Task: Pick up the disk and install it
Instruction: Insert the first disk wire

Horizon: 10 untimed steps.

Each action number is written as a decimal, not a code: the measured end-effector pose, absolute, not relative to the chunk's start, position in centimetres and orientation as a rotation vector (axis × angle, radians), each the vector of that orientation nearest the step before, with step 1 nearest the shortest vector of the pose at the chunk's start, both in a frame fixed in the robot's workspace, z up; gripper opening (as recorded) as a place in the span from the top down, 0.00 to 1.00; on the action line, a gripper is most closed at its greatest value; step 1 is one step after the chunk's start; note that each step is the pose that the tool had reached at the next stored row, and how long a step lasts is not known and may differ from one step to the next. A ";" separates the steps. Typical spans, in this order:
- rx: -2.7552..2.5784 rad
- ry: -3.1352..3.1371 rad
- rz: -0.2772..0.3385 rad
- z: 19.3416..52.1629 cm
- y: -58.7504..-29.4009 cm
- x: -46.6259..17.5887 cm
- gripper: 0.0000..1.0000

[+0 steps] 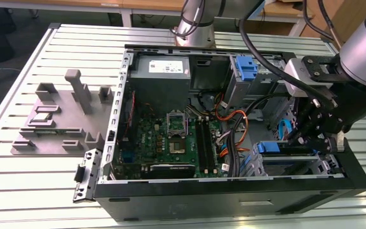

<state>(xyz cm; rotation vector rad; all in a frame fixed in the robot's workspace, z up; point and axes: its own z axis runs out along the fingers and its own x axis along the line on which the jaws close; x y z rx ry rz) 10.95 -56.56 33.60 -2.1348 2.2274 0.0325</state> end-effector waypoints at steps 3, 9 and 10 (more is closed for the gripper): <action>-2.135 2.227 0.032 33.6 -56.6 10.9 0.84; -2.135 2.227 0.033 33.5 -56.6 10.9 0.84; -2.135 2.227 0.032 33.5 -56.6 10.9 0.84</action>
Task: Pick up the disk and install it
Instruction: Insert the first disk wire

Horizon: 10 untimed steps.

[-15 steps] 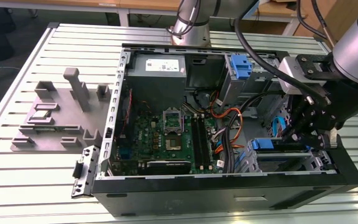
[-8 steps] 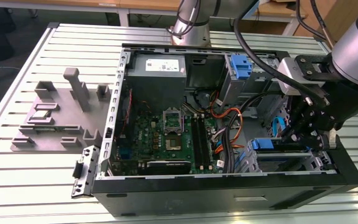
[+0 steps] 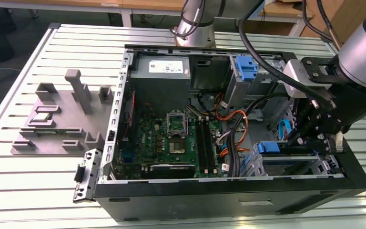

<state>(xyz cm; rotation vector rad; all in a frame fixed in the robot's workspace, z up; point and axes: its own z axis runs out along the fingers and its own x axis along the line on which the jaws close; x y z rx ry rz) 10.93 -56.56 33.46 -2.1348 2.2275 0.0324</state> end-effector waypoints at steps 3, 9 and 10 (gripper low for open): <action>-2.135 2.227 0.032 33.4 -56.6 10.9 0.84; -2.135 2.228 0.032 33.2 -56.6 10.9 0.84; -2.135 2.228 0.032 33.2 -56.6 10.9 0.84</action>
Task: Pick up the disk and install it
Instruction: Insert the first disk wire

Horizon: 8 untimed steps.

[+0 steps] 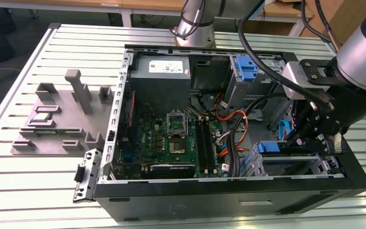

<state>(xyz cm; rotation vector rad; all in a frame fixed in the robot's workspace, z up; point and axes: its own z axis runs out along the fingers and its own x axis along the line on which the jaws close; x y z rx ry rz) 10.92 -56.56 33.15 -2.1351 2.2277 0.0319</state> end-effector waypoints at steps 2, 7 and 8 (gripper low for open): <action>-2.135 2.228 0.032 33.1 -56.6 10.9 0.84; -2.135 2.228 0.031 33.0 -56.6 10.9 0.84; -2.135 2.228 0.031 33.0 -56.6 10.9 0.84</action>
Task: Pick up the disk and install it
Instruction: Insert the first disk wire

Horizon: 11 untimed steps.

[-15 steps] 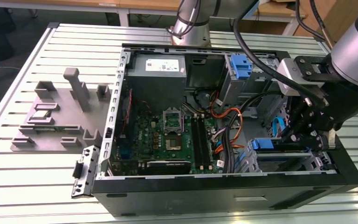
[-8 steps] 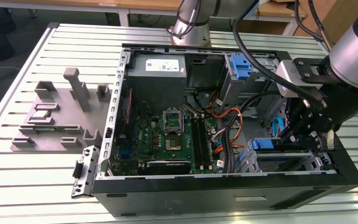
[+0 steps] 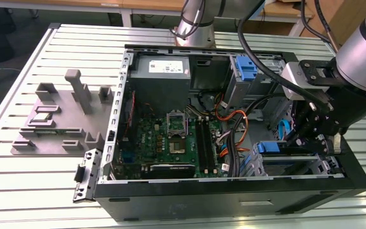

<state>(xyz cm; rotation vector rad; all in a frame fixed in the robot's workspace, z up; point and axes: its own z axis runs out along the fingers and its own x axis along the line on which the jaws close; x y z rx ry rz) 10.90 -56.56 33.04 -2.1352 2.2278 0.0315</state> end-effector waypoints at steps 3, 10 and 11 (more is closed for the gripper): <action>-2.135 2.228 0.032 33.0 -56.6 10.9 0.84; -2.135 2.228 0.032 33.0 -56.6 10.9 0.76; -2.135 2.228 0.032 33.0 -56.6 10.9 0.76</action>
